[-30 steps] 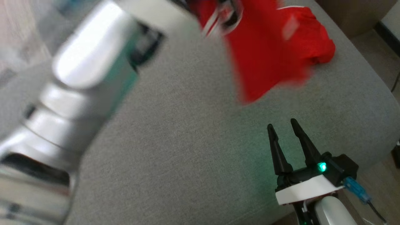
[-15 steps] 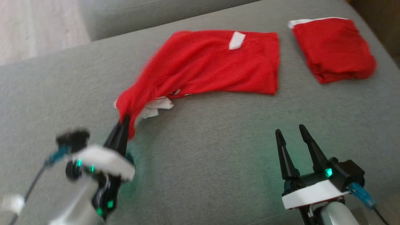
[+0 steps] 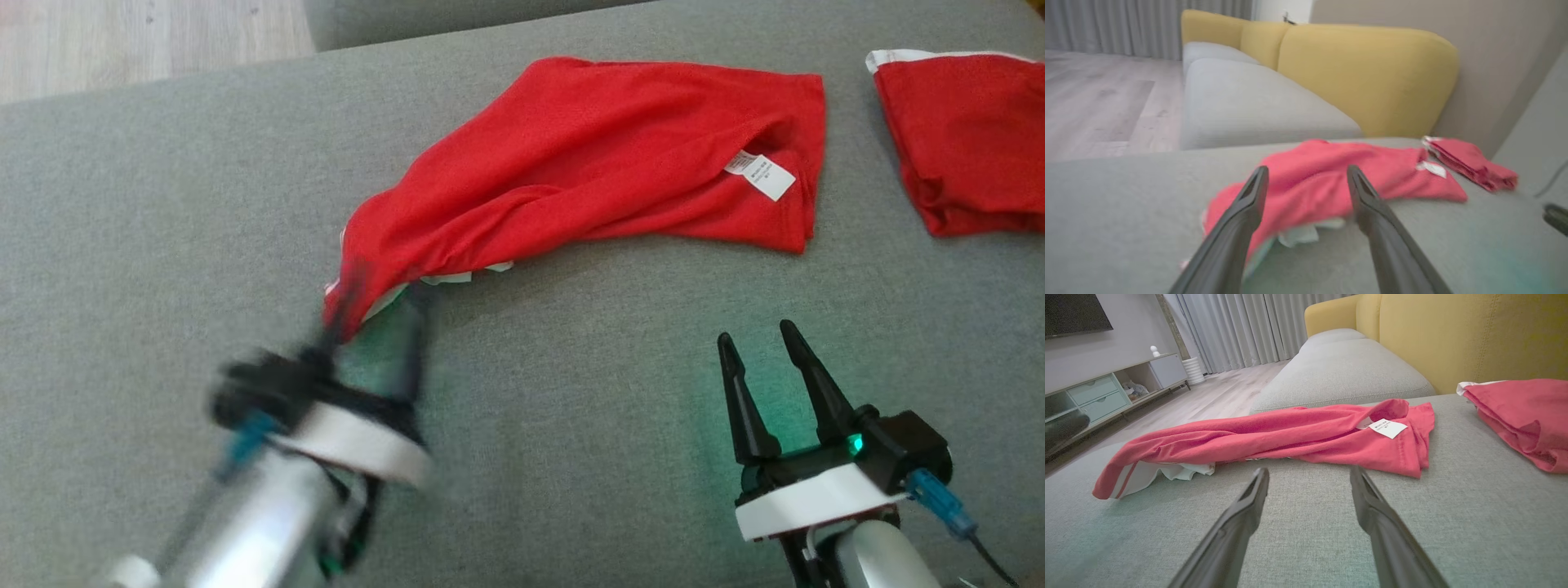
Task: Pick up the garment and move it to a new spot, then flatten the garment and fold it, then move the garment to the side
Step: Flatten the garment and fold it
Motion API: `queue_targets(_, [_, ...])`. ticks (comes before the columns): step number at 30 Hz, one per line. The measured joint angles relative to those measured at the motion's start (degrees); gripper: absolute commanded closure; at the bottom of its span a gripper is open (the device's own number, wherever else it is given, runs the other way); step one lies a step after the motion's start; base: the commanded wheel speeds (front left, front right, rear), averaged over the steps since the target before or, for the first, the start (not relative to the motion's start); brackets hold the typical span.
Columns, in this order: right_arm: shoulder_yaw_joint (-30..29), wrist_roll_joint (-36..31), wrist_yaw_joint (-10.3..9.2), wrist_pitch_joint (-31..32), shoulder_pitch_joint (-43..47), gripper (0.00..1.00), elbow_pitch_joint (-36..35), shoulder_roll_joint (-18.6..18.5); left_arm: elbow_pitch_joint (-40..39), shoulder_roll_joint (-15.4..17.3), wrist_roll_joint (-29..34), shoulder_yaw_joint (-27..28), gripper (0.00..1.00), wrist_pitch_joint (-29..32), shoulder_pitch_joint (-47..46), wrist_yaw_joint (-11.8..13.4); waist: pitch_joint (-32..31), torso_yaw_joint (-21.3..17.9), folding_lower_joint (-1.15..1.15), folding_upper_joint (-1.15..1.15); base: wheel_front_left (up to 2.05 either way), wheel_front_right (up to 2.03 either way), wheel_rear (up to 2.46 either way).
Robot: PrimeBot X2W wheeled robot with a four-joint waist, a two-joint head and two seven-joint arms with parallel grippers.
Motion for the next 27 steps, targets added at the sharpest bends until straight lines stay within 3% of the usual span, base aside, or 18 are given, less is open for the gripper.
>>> queue_targets(5, [0.5, 0.0, 0.0, 0.0, -0.4, 0.0, 0.0, 0.0, 5.6, -2.0, 4.4, -6.3, 0.0, 1.5, 2.3, -1.8, 1.6, -0.1, 0.0, 0.0, 0.0, 0.0, 0.0])
queue_targets(10, [0.8, -0.1, 0.0, 0.0, -2.5, 0.0, -0.1, 0.0, 11.9, -3.6, 5.6, -7.4, 0.0, 2.5, -1.6, -2.4, 3.3, -0.6, 0.0, 0.0, 0.0, 0.0, 0.0])
queue_targets(18, [1.1, -0.5, 0.0, 0.0, -4.6, 0.0, -0.1, 0.0, 23.3, -4.5, 13.3, -8.8, 0.0, 1.9, -14.6, 1.6, 6.7, -2.7, 0.01, 0.0, 0.0, 0.0, 0.0])
queue_targets(24, [1.6, -0.5, 0.0, 0.0, -4.8, 0.0, -0.1, 0.0, 28.8, -5.5, 14.4, -9.1, 0.0, 2.1, -18.3, 2.9, 8.4, -3.8, 0.0, 0.0, 0.0, 0.0, 0.0])
queue_targets(25, [1.7, -0.5, 0.0, 0.0, -4.8, 0.0, -0.1, 0.0, 29.7, -5.7, 14.4, -9.2, 0.35, 2.2, -18.9, 2.8, 8.5, -3.9, 0.0, 0.0, 0.0, 0.0, 0.0])
queue_targets(26, [1.7, -0.5, 0.0, 0.0, -4.9, 0.0, -0.1, 0.0, 30.4, -5.8, 14.3, -9.2, 0.86, 2.2, -19.5, 2.8, 8.6, -4.0, 0.0, 0.0, 0.0, 0.0, 0.0])
queue_targets(27, [1.7, -0.5, 0.0, 0.0, -5.0, 0.0, -0.1, 0.0, 31.1, -6.1, 14.3, -9.2, 1.0, 2.2, -19.9, 2.7, 8.7, -4.0, 0.0, 0.0, 0.0, 0.0, 0.0])
